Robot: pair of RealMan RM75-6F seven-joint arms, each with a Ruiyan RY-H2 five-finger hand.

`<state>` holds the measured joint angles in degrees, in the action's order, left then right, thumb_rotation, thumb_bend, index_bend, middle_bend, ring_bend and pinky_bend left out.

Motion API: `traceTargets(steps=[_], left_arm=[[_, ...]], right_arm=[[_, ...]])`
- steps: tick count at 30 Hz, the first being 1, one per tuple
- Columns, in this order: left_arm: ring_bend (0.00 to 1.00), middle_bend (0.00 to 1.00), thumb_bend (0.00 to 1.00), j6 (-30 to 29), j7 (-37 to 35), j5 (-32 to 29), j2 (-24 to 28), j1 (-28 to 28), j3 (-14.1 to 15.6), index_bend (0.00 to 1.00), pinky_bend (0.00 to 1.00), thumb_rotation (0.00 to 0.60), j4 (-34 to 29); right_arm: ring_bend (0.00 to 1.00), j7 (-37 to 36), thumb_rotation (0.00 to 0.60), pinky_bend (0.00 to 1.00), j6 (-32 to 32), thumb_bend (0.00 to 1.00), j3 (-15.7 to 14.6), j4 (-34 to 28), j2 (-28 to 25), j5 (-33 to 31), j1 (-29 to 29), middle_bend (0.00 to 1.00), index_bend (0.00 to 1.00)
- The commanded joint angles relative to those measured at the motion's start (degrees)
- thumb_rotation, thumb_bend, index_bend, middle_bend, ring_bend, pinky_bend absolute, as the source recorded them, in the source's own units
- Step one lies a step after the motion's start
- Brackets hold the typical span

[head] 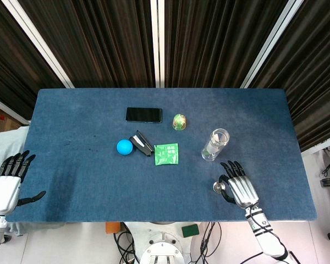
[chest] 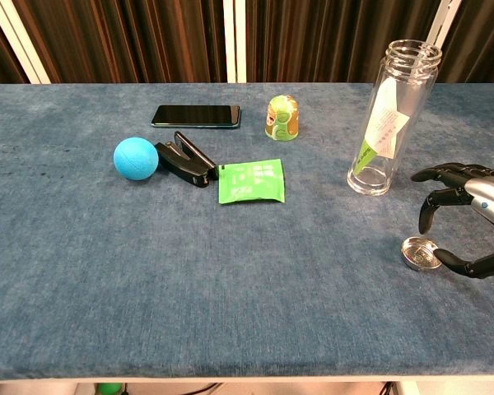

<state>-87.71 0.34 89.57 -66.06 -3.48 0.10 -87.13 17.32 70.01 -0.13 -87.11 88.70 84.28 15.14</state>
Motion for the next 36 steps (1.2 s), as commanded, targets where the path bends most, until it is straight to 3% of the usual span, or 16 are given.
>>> traceTargets(steps=[1,19,25,36], left_arm=[[0.01,0.03,0.06,0.11,-0.11,0.03,-0.03,-0.04,0.01,0.08,0.09,0.485,0.00],[0.01,0.03,0.06,0.06,-0.16,-0.01,-0.10,0.13,-0.05,0.08,0.09,0.543,0.25],[0.01,0.03,0.06,0.06,0.05,-0.19,-0.04,0.22,-0.11,0.08,0.09,0.597,0.08],[0.01,0.03,0.06,0.72,0.10,-0.31,-0.11,-0.12,-0.24,0.08,0.09,0.600,0.06]], right_arm=[[0.00,0.10,0.600,0.00,-0.11,0.39,-0.04,0.06,0.02,-0.15,0.02,0.07,0.47],[0.00,1.48,0.600,0.00,-0.41,0.41,-0.41,1.22,1.30,-0.36,0.31,0.08,0.51],[0.00,2.00,0.600,0.00,-0.66,0.42,-0.11,1.69,1.87,-0.73,0.60,0.08,0.52],[0.00,2.21,0.600,0.00,-0.72,0.45,0.11,2.33,2.48,-0.88,0.95,0.09,0.57]])
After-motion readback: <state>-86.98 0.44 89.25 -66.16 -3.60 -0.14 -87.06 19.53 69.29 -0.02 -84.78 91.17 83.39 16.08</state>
